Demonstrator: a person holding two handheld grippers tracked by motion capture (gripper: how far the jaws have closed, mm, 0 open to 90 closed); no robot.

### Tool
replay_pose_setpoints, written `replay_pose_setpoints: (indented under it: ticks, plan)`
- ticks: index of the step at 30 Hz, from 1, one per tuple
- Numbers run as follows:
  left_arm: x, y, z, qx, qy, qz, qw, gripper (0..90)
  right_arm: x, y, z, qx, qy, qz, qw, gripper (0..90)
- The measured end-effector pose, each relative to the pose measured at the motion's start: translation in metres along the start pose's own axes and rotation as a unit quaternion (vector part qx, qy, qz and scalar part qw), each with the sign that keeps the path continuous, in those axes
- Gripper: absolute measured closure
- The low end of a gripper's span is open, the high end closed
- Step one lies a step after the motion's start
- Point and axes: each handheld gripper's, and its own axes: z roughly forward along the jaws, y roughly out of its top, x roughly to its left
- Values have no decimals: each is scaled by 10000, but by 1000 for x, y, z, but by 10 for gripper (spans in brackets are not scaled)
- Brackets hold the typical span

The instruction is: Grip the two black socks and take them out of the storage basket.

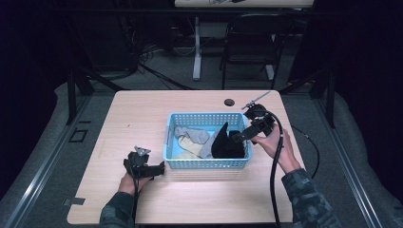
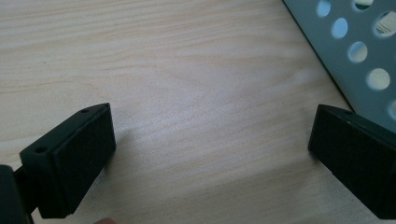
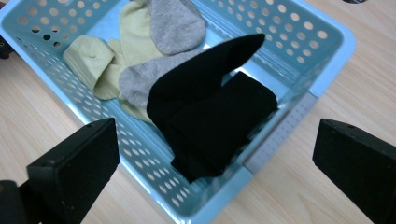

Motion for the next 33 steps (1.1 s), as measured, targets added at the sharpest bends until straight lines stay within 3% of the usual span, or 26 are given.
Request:
replay_pose_setpoints:
  ticks: [3,8,15,17,19,22,23,30,33]
  plan:
    - [0,0,0,3,0,10,10000,6,1,4,5,89,44,-50,9999,7]
    - [0,0,0,3,1,10,10000,6,4,15,28,285,119,46,9995,43]
    - [0,0,0,3,0,12,10000,7,5,17,56,660,7,123,9977,91]
    - [0,0,0,2,0,10,10000,6,5,17,69,903,1,167,9958,133]
    - [0,0,0,1,0,11,10000,7,5,16,72,885,-3,171,9959,138]
    - [0,0,0,1,-1,11,10000,6,6,14,83,1085,-281,192,9935,158]
    - [0,0,0,-4,-1,-17,10000,6,7,14,87,1038,-363,264,9936,164]
    - [0,0,0,-3,-5,-4,10000,7,12,17,97,1448,-633,82,9874,222]
    - [0,0,0,-3,-5,-4,10000,7,14,15,101,1420,-650,167,9876,279]
